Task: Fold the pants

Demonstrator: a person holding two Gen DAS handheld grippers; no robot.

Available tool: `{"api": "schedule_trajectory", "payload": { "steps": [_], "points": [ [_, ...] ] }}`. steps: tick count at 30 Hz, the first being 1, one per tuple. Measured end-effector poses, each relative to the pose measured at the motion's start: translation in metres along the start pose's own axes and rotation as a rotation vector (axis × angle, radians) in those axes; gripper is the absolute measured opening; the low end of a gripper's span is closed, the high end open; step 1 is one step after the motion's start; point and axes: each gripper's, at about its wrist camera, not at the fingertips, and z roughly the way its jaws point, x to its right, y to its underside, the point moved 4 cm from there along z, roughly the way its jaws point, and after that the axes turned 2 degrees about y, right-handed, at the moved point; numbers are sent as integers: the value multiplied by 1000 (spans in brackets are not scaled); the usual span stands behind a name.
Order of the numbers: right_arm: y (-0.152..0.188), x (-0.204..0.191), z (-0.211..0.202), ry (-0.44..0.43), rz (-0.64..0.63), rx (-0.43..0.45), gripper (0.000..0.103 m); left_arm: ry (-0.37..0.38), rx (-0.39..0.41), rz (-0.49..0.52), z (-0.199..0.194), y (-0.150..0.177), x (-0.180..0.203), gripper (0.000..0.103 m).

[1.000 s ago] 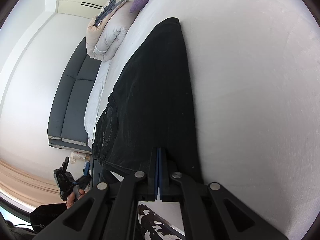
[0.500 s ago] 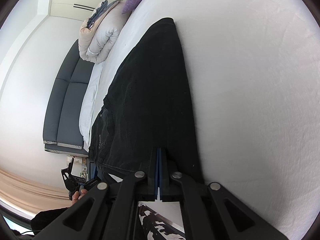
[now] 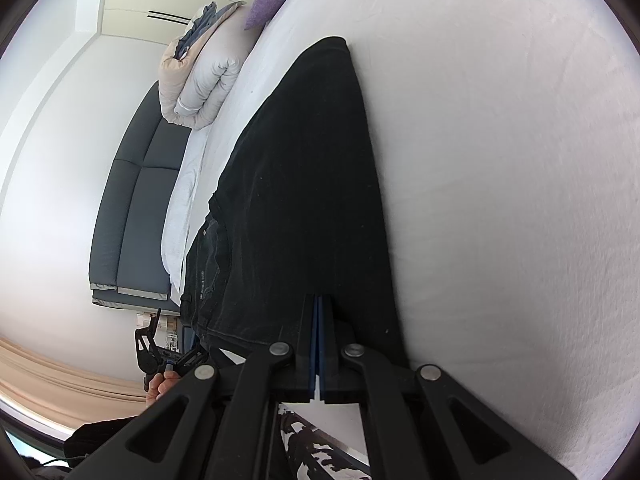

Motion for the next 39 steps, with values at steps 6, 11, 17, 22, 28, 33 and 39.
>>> {"api": "schedule_trajectory", "payload": {
  "steps": [6, 11, 17, 22, 28, 33, 39],
  "points": [
    [0, 0, -2, 0, -1, 0, 0, -101, 29, 18, -7, 4, 1, 72],
    [1, -2, -2, 3, -2, 2, 0, -148, -7, 50, 1, 6, 2, 71],
    [0, -1, -4, 1, -5, 2, 0, -156, -44, 83, 16, 8, 3, 71],
    [-1, 0, -4, -3, -5, 3, 0, -162, -6, 47, 12, 6, 2, 71],
    [-2, 0, -4, -4, -6, 3, 0, -306, -15, 119, 17, 11, 6, 71],
    [-3, 2, -4, -7, -8, 4, 0, -144, -26, 47, 31, 0, 2, 71],
    [-3, 2, -5, -7, -9, 3, 0, 143, -19, -104, 45, -15, -24, 71]
  ]
}}
